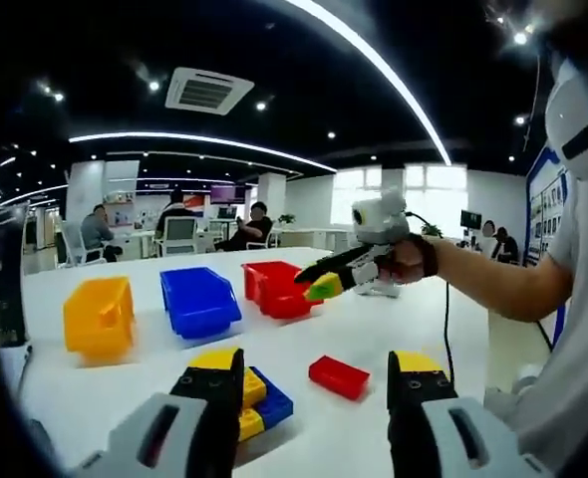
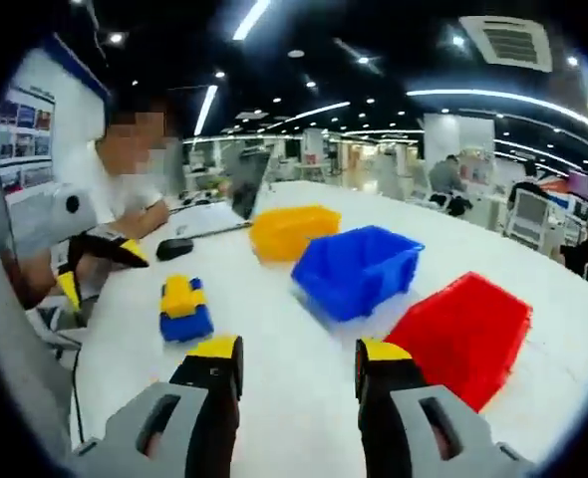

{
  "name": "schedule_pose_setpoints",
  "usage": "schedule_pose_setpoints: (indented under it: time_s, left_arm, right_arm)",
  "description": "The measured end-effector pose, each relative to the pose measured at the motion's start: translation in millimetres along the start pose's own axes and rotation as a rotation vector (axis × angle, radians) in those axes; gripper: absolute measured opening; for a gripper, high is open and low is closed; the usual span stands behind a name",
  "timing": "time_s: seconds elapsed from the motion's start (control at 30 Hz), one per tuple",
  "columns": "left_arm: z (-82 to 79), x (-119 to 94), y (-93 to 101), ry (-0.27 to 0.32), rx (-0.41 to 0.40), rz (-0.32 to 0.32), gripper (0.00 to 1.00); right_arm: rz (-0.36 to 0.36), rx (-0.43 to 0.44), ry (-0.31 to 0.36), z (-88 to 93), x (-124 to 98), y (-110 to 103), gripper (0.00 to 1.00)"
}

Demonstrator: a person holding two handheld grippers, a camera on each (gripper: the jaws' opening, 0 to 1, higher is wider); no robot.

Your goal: Take apart the toy blocks one by one and place each separated block into its matching bin, sorting the blocks by their type until all the connected pieces are disassembled and separated into the correct bins

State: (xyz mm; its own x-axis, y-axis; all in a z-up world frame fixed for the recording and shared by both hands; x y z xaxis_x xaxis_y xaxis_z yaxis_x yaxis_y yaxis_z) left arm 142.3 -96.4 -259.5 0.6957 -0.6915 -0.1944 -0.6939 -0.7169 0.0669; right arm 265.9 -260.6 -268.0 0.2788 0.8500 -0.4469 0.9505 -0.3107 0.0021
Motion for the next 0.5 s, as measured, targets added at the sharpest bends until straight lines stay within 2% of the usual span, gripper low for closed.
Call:
schedule_pose_setpoints:
  time_s: [0.1, 0.2, 0.27, 0.33, 0.4, 0.43, 0.47, 0.5]
  left_arm:
    - [1.1, 0, -0.5, -0.003, -0.005, -0.005, 0.59]
    - [-0.4, 0, 0.3, 0.006, -0.005, -0.004, 0.59]
    - [-0.9, 0, -0.2, 0.009, -0.005, -0.008, 0.59]
    - [-1.3, 0, -1.2, 0.012, -0.004, -0.015, 0.59]
    - [-1.4, -1, -1.2, 0.015, -0.007, -0.016, 0.59]
    - [-0.9, -2, -1.2, 0.012, -0.007, -0.017, 0.59]
    - [-0.1, -2, -1.4, 0.008, -0.006, -0.019, 0.59]
    - [0.8, -3, -1.6, 0.005, -0.006, -0.019, 0.59]
  right_arm:
    - [-0.127, -0.064, -0.062, 6.1, 4, -19, 0.6]
    - [-0.282, -0.104, -0.173, 20.6, 9, -41, 0.73]
    - [-0.329, -0.172, -0.237, 30.7, 16, -48, 0.76]
    - [-0.327, -0.264, -0.276, 37.5, 23, -48, 0.75]
    - [-0.329, -0.307, -0.337, 47.2, 28, -49, 0.73]
    - [-0.328, -0.31, -0.341, 49.2, 31, -50, 0.7]
    - [-0.329, -0.317, -0.348, 51.3, 32, -51, 0.67]
    - [-0.329, -0.325, -0.354, 53.5, 33, -51, 0.55]
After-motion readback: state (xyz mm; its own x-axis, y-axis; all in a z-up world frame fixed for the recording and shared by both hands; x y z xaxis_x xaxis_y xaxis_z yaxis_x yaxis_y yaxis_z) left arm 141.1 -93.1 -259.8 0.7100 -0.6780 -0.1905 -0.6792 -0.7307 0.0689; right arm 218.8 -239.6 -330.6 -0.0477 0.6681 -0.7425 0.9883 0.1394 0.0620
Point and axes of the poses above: the point that each gripper's makers call its tool centre point, and the gripper's own axes: x roughly forward along the fingers, y roughly to its right, z roughly out of its underside, the point moved 5 cm from there along -x, roughly backward along the fingers
